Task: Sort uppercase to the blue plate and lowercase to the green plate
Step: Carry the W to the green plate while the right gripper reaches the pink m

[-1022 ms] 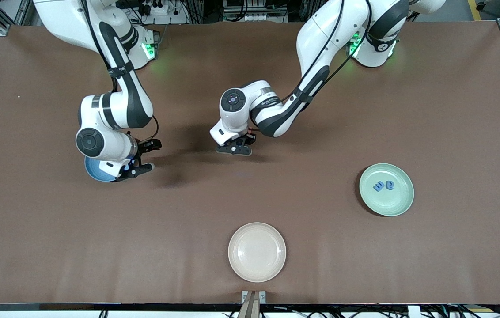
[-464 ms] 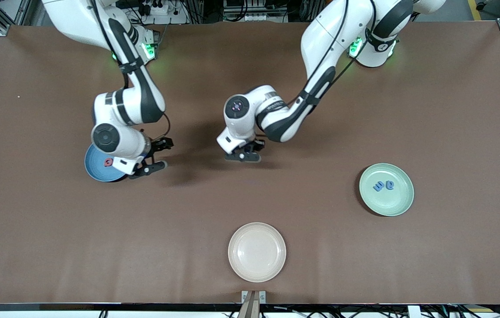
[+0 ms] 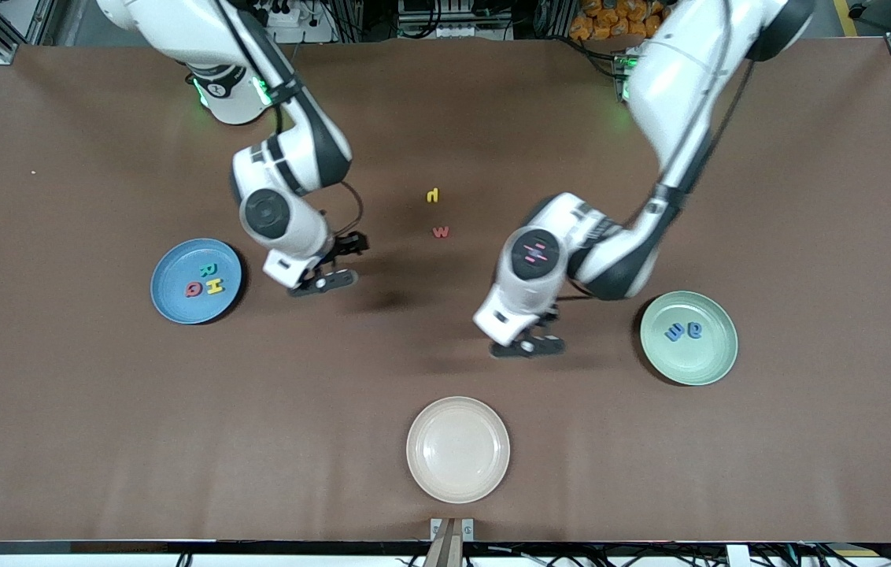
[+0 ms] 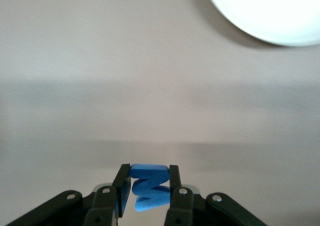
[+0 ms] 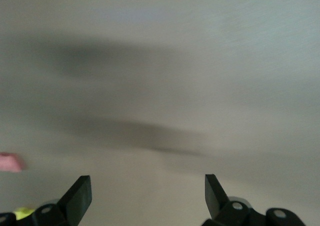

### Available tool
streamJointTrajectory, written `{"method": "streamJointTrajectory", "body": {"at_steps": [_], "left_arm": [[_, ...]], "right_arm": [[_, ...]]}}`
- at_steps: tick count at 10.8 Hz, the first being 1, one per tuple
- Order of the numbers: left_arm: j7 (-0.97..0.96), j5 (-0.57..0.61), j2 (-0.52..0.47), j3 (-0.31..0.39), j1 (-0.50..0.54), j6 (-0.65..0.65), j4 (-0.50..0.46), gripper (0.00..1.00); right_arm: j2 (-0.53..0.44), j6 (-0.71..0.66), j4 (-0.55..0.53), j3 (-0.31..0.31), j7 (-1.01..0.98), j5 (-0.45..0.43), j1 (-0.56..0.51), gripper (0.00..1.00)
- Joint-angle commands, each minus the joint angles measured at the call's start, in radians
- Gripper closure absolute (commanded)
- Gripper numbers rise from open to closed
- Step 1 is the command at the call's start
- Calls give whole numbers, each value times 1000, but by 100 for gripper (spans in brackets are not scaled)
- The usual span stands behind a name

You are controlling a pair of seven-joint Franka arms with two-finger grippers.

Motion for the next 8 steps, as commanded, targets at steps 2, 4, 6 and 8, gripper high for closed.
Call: {"method": "streamJointTrajectory", "body": {"at_steps": [2, 4, 6, 8], "left_arm": [[352, -21, -62, -10, 185, -158, -35, 100], [435, 2, -96, -8, 275, -155, -122, 100], [526, 4, -113, 3, 327, -146, -171, 100], [570, 2, -119, -9, 441, 17, -304, 100]], "right_arm": [[21, 117, -10, 99, 261, -5, 58, 0], [55, 224, -10, 127, 384, -20, 118, 0], [84, 282, 1, 127, 495, -105, 190, 0], [104, 283, 16, 132, 675, -346, 198, 0]]}}
